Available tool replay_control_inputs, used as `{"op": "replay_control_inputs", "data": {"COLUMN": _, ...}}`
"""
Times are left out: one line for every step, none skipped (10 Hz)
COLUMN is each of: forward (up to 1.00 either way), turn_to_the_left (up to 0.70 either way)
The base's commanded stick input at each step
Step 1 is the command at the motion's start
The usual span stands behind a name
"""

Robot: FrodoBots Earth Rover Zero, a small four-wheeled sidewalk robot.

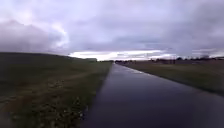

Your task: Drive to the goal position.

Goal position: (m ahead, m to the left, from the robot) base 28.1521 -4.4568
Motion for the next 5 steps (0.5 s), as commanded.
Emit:
{"op": "replay_control_inputs", "data": {"forward": 0.70, "turn_to_the_left": -0.27}}
{"op": "replay_control_inputs", "data": {"forward": 0.70, "turn_to_the_left": -0.27}}
{"op": "replay_control_inputs", "data": {"forward": 0.70, "turn_to_the_left": -0.14}}
{"op": "replay_control_inputs", "data": {"forward": 0.70, "turn_to_the_left": 0.00}}
{"op": "replay_control_inputs", "data": {"forward": 0.70, "turn_to_the_left": 0.00}}
